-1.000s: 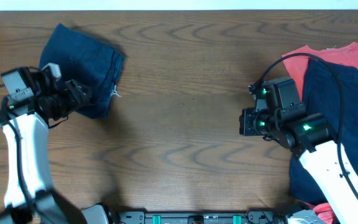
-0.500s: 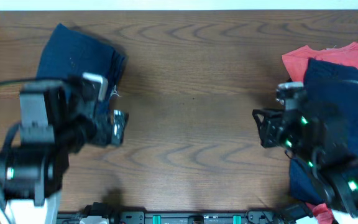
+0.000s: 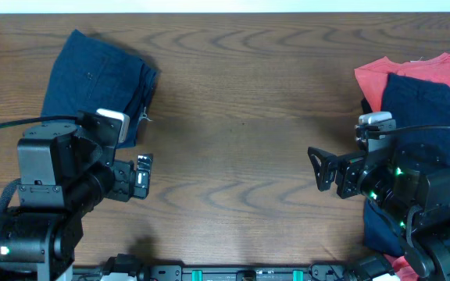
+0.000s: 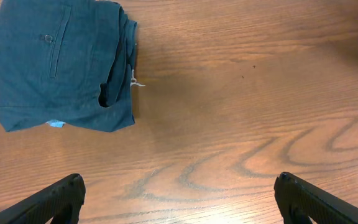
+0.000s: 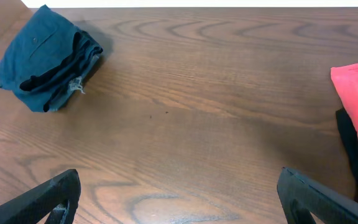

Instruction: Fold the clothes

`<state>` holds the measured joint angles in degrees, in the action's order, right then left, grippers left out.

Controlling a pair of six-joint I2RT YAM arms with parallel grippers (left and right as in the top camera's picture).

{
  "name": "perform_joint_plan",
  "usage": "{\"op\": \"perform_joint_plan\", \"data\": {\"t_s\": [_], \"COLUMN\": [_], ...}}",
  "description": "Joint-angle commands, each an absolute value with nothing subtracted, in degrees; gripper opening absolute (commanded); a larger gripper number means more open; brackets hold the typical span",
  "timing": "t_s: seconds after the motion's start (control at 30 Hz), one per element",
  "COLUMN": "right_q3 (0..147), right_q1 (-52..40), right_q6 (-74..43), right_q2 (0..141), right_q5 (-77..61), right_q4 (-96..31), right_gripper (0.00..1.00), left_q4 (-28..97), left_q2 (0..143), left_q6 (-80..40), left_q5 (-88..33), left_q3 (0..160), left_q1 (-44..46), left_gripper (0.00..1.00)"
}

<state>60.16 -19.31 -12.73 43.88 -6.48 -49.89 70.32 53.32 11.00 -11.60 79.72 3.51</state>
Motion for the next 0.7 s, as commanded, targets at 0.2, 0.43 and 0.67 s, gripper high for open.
{"op": "perform_joint_plan", "data": {"t_s": [0.2, 0.43, 0.67], "right_q3": [61.17, 61.14, 53.34], "right_q1": [-18.81, -18.79, -13.56], "right_q6": [-14.09, -13.87, -6.09], "right_q2": [43.88, 43.86, 37.69], "right_q5": [-10.02, -4.38, -0.01], "right_q4": [-50.81, -50.15, -36.67], "right_gripper": [0.99, 0.99, 0.99], "left_q4": [70.48, 70.48, 70.48], "left_q2": [53.43, 53.43, 53.43], "left_q6": [11.94, 11.94, 11.94], "left_q5": [-11.05, -11.05, -11.07], "left_q3": [80.12, 80.12, 80.12], "left_q1": [3.73, 3.73, 3.73], "left_gripper": [0.98, 0.98, 0.98]}}
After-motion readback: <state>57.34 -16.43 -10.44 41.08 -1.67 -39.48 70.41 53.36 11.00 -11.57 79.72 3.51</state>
